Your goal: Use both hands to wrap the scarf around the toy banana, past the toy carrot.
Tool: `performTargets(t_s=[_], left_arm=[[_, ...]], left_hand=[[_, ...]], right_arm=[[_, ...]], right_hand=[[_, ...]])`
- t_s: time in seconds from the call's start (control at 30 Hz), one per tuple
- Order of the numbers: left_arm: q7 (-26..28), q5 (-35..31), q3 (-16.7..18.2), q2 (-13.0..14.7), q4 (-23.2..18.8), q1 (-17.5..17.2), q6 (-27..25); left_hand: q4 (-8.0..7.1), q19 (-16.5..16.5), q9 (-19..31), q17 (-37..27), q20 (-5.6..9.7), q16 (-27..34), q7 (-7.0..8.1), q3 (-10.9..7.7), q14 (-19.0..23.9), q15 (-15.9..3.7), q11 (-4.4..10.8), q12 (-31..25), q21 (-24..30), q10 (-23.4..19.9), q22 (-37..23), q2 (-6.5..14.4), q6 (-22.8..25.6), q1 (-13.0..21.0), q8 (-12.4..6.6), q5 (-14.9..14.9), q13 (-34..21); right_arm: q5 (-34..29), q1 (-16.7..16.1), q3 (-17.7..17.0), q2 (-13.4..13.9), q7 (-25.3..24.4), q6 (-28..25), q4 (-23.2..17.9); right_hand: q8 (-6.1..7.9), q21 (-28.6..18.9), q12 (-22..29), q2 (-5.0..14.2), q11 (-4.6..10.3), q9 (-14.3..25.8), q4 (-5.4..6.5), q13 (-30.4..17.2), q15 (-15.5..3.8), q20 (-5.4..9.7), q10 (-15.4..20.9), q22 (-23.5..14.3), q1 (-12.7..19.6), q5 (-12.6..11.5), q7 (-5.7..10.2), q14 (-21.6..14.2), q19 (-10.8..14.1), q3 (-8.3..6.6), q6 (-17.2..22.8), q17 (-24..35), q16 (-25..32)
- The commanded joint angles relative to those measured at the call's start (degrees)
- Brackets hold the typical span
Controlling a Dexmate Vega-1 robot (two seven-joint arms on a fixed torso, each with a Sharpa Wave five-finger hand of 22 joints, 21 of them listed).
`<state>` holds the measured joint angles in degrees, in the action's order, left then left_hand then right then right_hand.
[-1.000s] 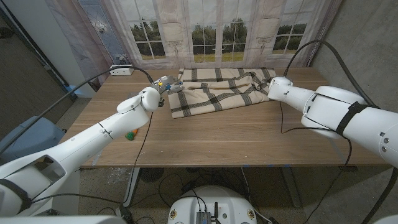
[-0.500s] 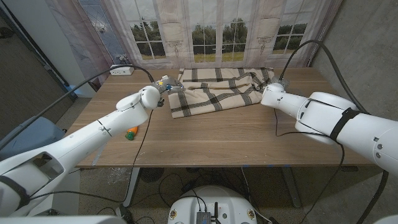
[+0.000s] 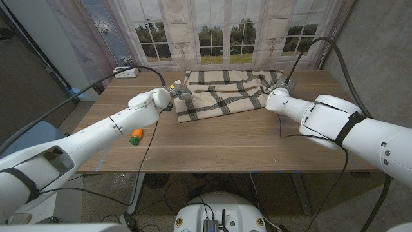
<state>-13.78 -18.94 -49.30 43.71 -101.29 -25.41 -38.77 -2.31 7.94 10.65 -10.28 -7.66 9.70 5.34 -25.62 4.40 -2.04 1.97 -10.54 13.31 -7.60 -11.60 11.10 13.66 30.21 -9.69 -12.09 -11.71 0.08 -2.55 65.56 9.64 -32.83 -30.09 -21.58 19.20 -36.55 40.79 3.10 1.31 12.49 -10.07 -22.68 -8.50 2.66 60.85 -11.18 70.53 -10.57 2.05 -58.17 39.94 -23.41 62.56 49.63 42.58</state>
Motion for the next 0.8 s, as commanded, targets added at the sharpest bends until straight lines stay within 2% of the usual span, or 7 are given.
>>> performTargets(t_s=[0.03, 0.37, 0.8], left_arm=[[-4.76, 0.85, -2.58, -1.92, 3.98, 2.48, 1.03], [-5.13, 1.81, -2.66, -1.95, 4.47, 2.36, 1.33], [-4.69, 2.41, -2.22, -0.96, 3.12, 1.39, 1.08]], left_hand=[[-0.94, -0.67, 0.11, -0.16, 0.15, 0.03, -0.21, -0.25, -1.07, -0.07, -0.16, -0.01, -0.43, 0.93, -0.23, -0.14, -1.01, -0.99, -0.02, 0.51, 0.05], [-1.97, -0.97, 0.06, -0.08, 0.44, 0.20, -0.50, -0.29, -1.99, 0.15, -0.40, -0.05, -0.43, 2.35, -0.23, -0.74, -2.67, -2.51, -0.06, 1.15, 0.15], [-2.33, -1.13, 0.02, 0.04, 0.42, 0.23, -0.56, -0.33, -2.60, 0.28, -0.43, -0.19, -0.41, 2.96, -0.21, -1.11, -3.61, -3.33, -0.15, 1.45, 0.21]], right_arm=[[-2.05, 0.94, -0.17, -1.68, -7.34, 1.74, 0.65], [-6.43, 2.84, 3.05, -2.43, -8.07, 2.87, 0.55], [-10.54, 3.77, 4.10, -4.61, -14.09, 4.22, 0.15]], right_hand=[[-0.15, -0.23, 0.28, -0.35, 0.93, 0.25, 0.00, -6.28, -4.59, 0.17, 1.34, 0.00, 0.49, -0.04, -0.06, -1.10, 0.09, -0.55, 0.74, 0.38, -0.32], [-0.29, -0.50, 0.49, -0.61, 0.46, 0.30, 0.01, -6.69, -4.65, 0.29, 1.35, 0.08, 0.92, -0.04, -0.16, -1.15, -0.09, -1.18, 1.21, 1.07, -0.90], [-0.59, -0.79, 0.60, -0.98, 0.49, 0.38, 0.13, -7.00, -4.63, 0.42, 1.33, 0.17, 1.02, -0.07, -0.19, -1.07, -0.32, -1.75, 1.39, 1.83, -1.62]])
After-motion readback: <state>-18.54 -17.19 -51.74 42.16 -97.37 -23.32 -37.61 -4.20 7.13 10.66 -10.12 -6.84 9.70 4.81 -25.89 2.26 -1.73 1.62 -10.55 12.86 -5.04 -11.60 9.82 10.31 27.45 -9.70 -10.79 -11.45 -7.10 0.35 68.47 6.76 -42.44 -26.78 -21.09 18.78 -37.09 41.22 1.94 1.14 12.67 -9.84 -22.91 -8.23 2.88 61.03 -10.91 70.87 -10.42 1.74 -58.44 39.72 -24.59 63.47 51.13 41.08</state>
